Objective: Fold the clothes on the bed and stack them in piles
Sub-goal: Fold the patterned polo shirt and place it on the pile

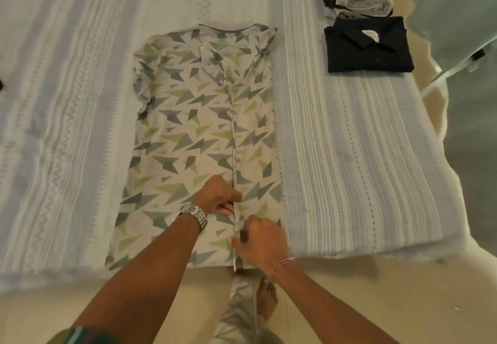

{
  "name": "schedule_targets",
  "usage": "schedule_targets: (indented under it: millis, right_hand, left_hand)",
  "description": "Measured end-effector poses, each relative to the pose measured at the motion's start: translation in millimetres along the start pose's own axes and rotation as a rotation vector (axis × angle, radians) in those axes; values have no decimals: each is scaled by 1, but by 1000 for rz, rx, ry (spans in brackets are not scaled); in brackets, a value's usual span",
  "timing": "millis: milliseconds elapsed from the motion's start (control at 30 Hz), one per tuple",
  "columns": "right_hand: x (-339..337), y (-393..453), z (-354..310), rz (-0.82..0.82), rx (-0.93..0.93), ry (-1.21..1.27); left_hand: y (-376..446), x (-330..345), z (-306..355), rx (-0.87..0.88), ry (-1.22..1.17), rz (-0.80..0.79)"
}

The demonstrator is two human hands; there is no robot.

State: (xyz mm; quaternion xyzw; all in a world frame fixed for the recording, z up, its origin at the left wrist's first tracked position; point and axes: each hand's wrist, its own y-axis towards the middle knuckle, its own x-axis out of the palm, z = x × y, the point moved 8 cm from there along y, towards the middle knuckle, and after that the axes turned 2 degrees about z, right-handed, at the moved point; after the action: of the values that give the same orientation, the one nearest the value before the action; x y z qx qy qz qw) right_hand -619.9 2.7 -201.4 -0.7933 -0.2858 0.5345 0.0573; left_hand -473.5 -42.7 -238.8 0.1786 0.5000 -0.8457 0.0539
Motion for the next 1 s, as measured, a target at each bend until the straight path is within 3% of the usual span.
schedule_targets:
  millis: [200, 367, 400, 467, 533, 600, 700, 800, 900, 1000]
  right_hand:
    - [18, -19, -5, -79, -67, -50]
    - [13, 0, 9, -103, -31, -22]
    - [6, 6, 12, -73, -43, -21]
    - [-13, 18, 13, 44, -99, 25]
    - [-31, 27, 9, 201, -218, 14]
    - [-30, 34, 14, 262, -275, -136]
    - [-19, 37, 30, 242, -168, -263]
    - [-28, 41, 31, 310, -56, -243]
    - [-40, 69, 23, 392, -130, -164]
    - [-43, 114, 22, 349, -183, -152]
  left_hand:
    - [-25, 24, -22, -60, 264, -255]
    - [-31, 26, -22, -51, 600, -342]
    - [-31, 21, -16, -19, 696, -307]
    - [-29, 2, 8, 104, 834, -73]
    - [-28, -14, 37, 251, 845, 217]
    - [-27, -12, 61, 470, 798, 387]
    - [-19, 17, 76, 826, 922, 386]
    - [-3, 22, 72, 870, 944, 379]
    - [2, 14, 85, 978, 816, 498]
    - [18, 9, 102, 1038, 829, 554]
